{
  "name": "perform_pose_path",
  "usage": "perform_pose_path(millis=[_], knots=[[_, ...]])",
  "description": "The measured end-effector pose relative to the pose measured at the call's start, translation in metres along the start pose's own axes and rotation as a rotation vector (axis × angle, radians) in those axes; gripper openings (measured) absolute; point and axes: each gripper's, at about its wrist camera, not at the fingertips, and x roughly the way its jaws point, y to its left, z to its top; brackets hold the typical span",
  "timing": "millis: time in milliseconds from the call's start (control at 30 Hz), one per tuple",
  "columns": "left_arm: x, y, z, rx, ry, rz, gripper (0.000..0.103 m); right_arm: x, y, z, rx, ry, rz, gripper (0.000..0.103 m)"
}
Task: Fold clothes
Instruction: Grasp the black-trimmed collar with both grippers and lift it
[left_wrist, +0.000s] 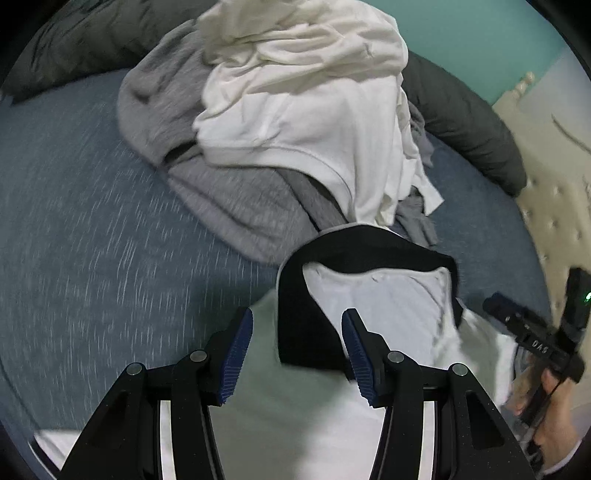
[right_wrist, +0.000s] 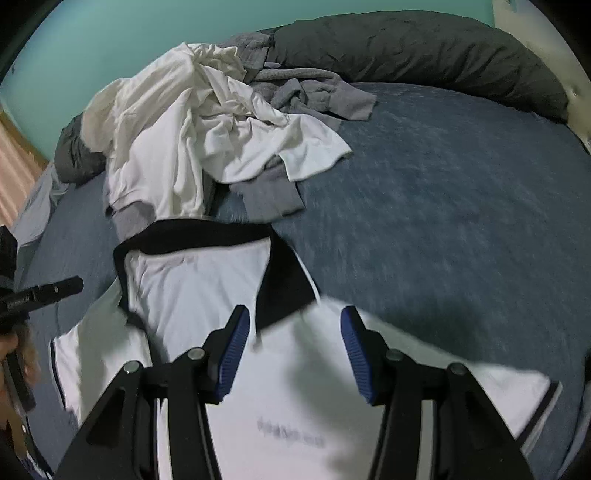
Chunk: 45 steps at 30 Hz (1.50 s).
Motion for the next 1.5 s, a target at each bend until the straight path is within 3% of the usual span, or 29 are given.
perform_pose_path(millis=[300, 333, 367, 400, 433, 467, 533, 600, 800, 933, 1200, 1333, 1500], knots=[[0.043, -0.007, 0.013, 0.108, 0.033, 0.052, 0.054, 0.069, 0.048, 0.026, -0.222, 0.048, -0.164, 0.063], [0.047, -0.009, 0.013, 0.124, 0.038, 0.054, 0.044, 0.072, 0.048, 0.028, -0.221, 0.047, -0.156, 0.061], [0.050, -0.011, 0.012, 0.140, 0.043, 0.058, 0.024, 0.076, 0.048, 0.028, -0.224, 0.052, -0.150, 0.056], [0.054, -0.013, 0.012, 0.156, 0.047, 0.062, 0.017, 0.080, 0.048, 0.028, -0.228, 0.059, -0.145, 0.037], [0.057, -0.015, 0.012, 0.172, 0.052, 0.066, 0.009, 0.085, 0.047, 0.027, -0.233, 0.071, -0.150, 0.025], [0.059, -0.017, 0.012, 0.186, 0.055, 0.069, 0.006, 0.089, 0.045, 0.026, -0.238, 0.084, -0.155, 0.022], [0.058, -0.018, 0.016, 0.195, 0.052, 0.067, 0.005, 0.091, 0.041, 0.024, -0.236, 0.085, -0.148, 0.009], [0.052, -0.015, 0.024, 0.187, 0.034, 0.070, 0.005, 0.088, 0.036, 0.025, -0.231, 0.065, -0.141, 0.005], [0.036, -0.017, 0.050, 0.166, -0.003, 0.059, 0.005, 0.071, 0.006, 0.051, -0.173, 0.028, -0.150, 0.005], [0.030, -0.021, 0.066, 0.153, -0.023, 0.048, 0.005, 0.059, 0.011, 0.071, -0.191, -0.004, -0.165, 0.005], [0.046, -0.027, 0.085, 0.150, -0.036, 0.066, 0.005, 0.054, -0.002, 0.104, -0.152, -0.041, -0.201, 0.005], [0.061, -0.036, 0.074, 0.187, -0.047, 0.107, 0.005, 0.074, -0.003, 0.104, -0.147, -0.011, -0.193, 0.005], [0.068, -0.035, 0.061, 0.203, -0.053, 0.105, 0.009, 0.104, 0.003, 0.088, -0.158, 0.042, -0.141, 0.006]])
